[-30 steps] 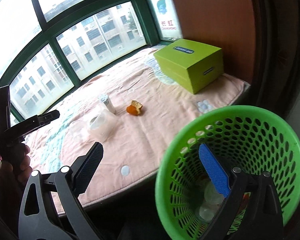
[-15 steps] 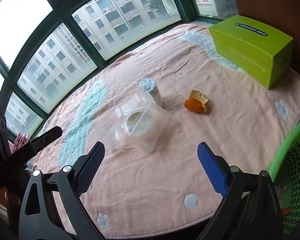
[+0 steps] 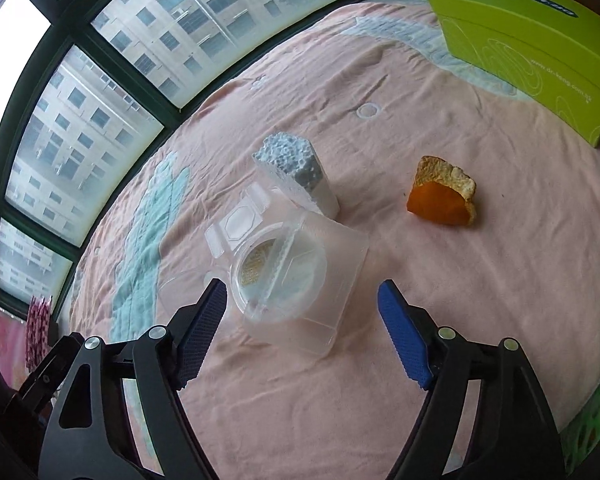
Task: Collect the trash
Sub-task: 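Grasp the clear rectangular box with the right tool while the left tool grasps the clear plastic cup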
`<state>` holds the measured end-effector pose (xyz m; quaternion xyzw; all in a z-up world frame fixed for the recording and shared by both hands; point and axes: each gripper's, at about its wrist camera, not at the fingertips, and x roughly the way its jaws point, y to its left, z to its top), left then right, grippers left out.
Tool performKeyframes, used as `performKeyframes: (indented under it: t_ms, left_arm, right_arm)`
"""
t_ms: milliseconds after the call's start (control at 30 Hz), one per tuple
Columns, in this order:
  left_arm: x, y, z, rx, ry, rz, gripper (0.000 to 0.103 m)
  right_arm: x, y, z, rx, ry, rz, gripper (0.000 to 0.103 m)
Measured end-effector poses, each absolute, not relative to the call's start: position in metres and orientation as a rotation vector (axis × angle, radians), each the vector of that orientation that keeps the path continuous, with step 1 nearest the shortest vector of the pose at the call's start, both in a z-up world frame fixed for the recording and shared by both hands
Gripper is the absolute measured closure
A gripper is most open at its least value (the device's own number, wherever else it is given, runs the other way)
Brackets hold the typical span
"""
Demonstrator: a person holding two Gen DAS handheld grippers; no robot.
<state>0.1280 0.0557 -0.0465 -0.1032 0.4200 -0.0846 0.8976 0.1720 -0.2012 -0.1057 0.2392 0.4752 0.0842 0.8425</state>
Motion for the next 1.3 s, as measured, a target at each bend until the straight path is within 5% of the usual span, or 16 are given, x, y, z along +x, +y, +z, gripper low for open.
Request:
performKeyframes:
  t_ms: [267,1300]
  left_arm:
    - [0.133,0.049,-0.059,-0.226,0.901,-0.181,0.031]
    - [0.191,-0.016,-0.114,-0.246,0.985,-0.145,0.031]
  right_arm:
    - [0.181,-0.201,-0.120,0.525,1.035,0.189,0.050]
    - [0.082,-0.246,-0.051,0.268,0.782,0.101,0.050]
